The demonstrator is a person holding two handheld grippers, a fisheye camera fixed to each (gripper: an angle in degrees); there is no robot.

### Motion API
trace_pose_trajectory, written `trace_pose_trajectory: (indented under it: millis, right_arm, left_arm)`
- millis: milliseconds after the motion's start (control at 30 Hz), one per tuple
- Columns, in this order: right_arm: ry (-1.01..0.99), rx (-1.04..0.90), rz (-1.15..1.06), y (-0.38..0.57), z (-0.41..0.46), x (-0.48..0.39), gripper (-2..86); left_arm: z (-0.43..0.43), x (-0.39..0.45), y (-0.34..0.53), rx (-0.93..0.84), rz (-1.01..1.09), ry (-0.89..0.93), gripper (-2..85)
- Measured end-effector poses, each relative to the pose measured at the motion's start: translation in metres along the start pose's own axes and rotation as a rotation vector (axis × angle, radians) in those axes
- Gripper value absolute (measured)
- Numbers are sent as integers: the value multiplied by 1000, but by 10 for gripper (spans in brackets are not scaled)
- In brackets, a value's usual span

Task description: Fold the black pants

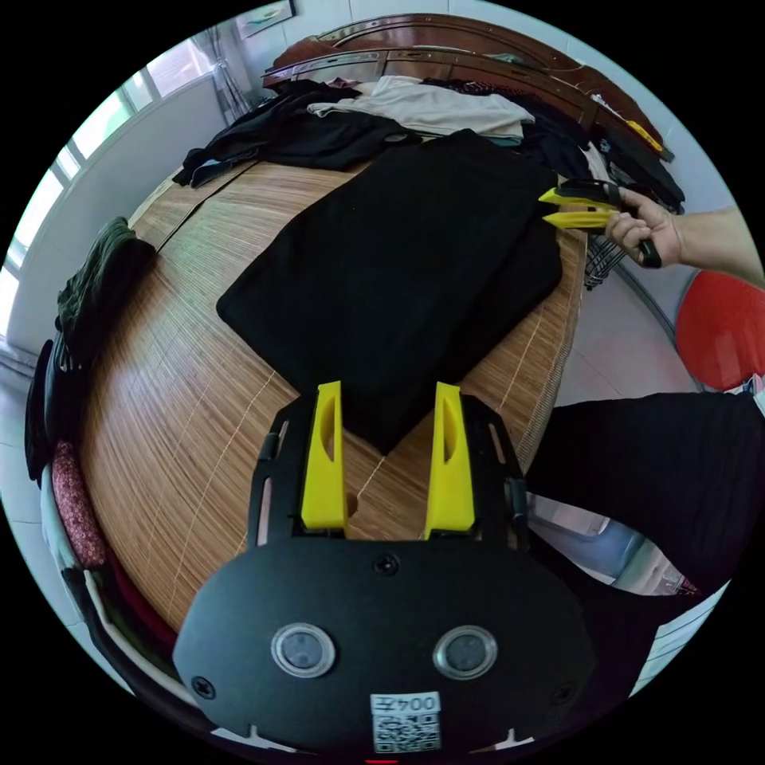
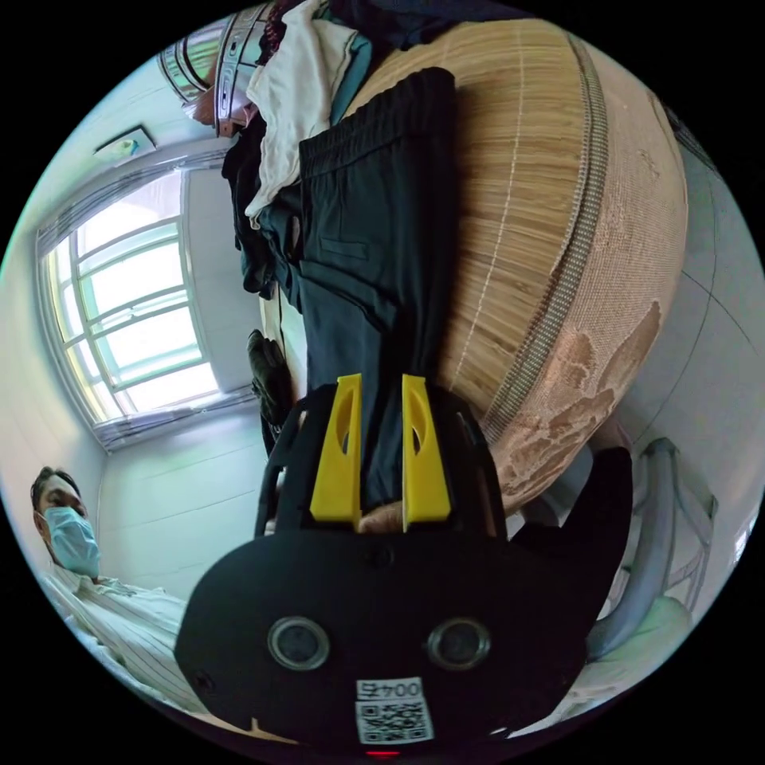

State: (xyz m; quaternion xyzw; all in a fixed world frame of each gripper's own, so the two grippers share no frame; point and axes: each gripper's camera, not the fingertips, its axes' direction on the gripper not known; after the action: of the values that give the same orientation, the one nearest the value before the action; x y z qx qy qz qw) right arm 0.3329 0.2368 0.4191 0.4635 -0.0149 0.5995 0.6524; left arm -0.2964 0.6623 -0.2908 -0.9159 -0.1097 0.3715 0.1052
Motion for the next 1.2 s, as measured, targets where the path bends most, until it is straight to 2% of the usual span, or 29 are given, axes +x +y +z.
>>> trace_pose_trajectory:
  millis: [133,267,500,667,933,1067,1200]
  right_arm:
    - [-73,73,30,0,-1,5,89]
    - [-46,104,54,3,3,4,89]
    - [-27,50,10,10,17,2,80]
    - [52,-35,-90,5,49,-24,46]
    - [228,-17,-125,31,63,-74,31]
    - [323,-45,-91,34,80,-63,30]
    - [196,-32,-18,33,91,-53,38]
  left_arm:
    - [7,-14,7,-23,1,-21,150]
    - [12,-24,13,-33,-6,1,149]
    - [15,-38,22,-32,-32,25,147]
    - [14,-47,28,-25,-34,38,147]
    - [12,-59,35,-27,42,48,137]
    - [11,-73,38,-19,79,79,130]
    - [8,-81,36,-29,110,101,121]
